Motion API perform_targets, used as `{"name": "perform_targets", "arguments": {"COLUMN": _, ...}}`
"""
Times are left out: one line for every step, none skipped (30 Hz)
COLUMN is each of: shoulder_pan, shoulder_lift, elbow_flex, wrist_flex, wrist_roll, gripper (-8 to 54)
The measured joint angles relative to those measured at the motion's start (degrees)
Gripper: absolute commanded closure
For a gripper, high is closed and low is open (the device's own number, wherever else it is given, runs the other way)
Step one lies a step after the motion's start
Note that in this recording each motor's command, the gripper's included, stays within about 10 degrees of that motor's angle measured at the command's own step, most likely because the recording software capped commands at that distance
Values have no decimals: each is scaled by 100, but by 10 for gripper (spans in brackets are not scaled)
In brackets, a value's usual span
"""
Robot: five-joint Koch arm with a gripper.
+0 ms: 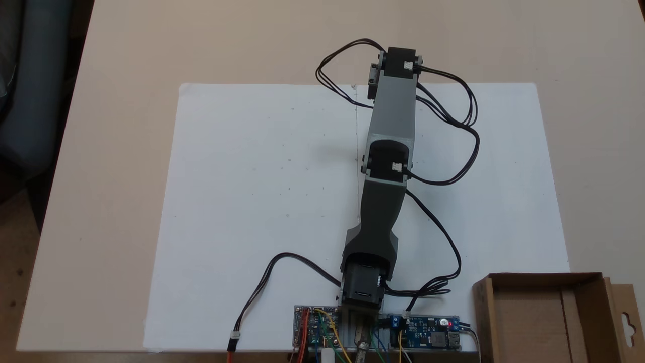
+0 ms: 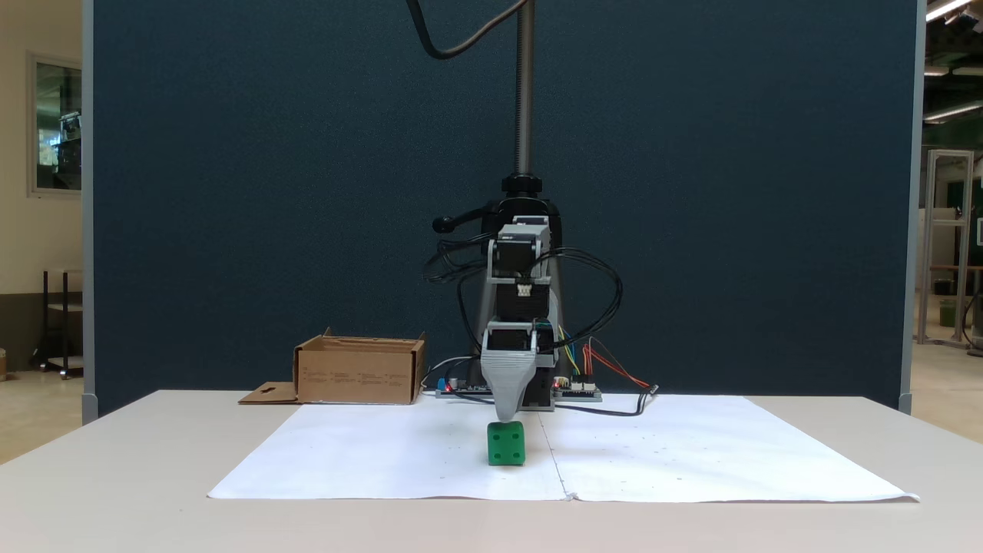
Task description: Grasp a green dice and put it in the bin.
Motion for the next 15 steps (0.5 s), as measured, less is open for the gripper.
{"name": "perform_targets", "arguments": {"shoulder_pan": 44, "shoulder_lift": 0, "elbow_flex": 44, "wrist_flex": -35, "wrist_roll": 0, "gripper": -50}}
{"name": "perform_targets", "arguments": {"shoulder_pan": 88, "shoulder_lift": 0, "elbow_flex": 97, "wrist_flex": -44, "wrist_roll": 0, "gripper": -50}}
{"name": "perform_targets", "arguments": {"shoulder_pan": 105, "shoulder_lift": -9, "elbow_flex": 167, "wrist_flex": -70, "wrist_roll": -9, "gripper": -50}}
{"name": "perform_targets", "arguments": {"shoulder_pan": 114, "shoulder_lift": -9, "elbow_flex": 211, "wrist_flex": -70, "wrist_roll": -9, "gripper": -50}}
{"name": "perform_targets", "arguments": {"shoulder_pan": 114, "shoulder_lift": -9, "elbow_flex": 255, "wrist_flex": -88, "wrist_roll": -18, "gripper": -50}}
{"name": "perform_targets", "arguments": {"shoulder_pan": 114, "shoulder_lift": 0, "elbow_flex": 352, "wrist_flex": -88, "wrist_roll": -18, "gripper": -48}}
{"name": "perform_targets", "arguments": {"shoulder_pan": 114, "shoulder_lift": 0, "elbow_flex": 475, "wrist_flex": -88, "wrist_roll": -18, "gripper": -44}}
{"name": "perform_targets", "arguments": {"shoulder_pan": 114, "shoulder_lift": 0, "elbow_flex": 589, "wrist_flex": -149, "wrist_roll": -18, "gripper": -44}}
{"name": "perform_targets", "arguments": {"shoulder_pan": 114, "shoulder_lift": 9, "elbow_flex": 686, "wrist_flex": -246, "wrist_roll": -18, "gripper": -43}}
{"name": "perform_targets", "arguments": {"shoulder_pan": 114, "shoulder_lift": 26, "elbow_flex": 765, "wrist_flex": -360, "wrist_roll": -18, "gripper": -41}}
{"name": "perform_targets", "arguments": {"shoulder_pan": 114, "shoulder_lift": 26, "elbow_flex": 817, "wrist_flex": -439, "wrist_roll": -18, "gripper": -33}}
{"name": "perform_targets", "arguments": {"shoulder_pan": 114, "shoulder_lift": 18, "elbow_flex": 817, "wrist_flex": -510, "wrist_roll": -18, "gripper": -29}}
{"name": "perform_targets", "arguments": {"shoulder_pan": 114, "shoulder_lift": 18, "elbow_flex": 817, "wrist_flex": -571, "wrist_roll": -18, "gripper": -29}}
{"name": "perform_targets", "arguments": {"shoulder_pan": 114, "shoulder_lift": 26, "elbow_flex": 817, "wrist_flex": -624, "wrist_roll": -18, "gripper": -29}}
{"name": "perform_targets", "arguments": {"shoulder_pan": 114, "shoulder_lift": 26, "elbow_flex": 817, "wrist_flex": -677, "wrist_roll": -18, "gripper": -29}}
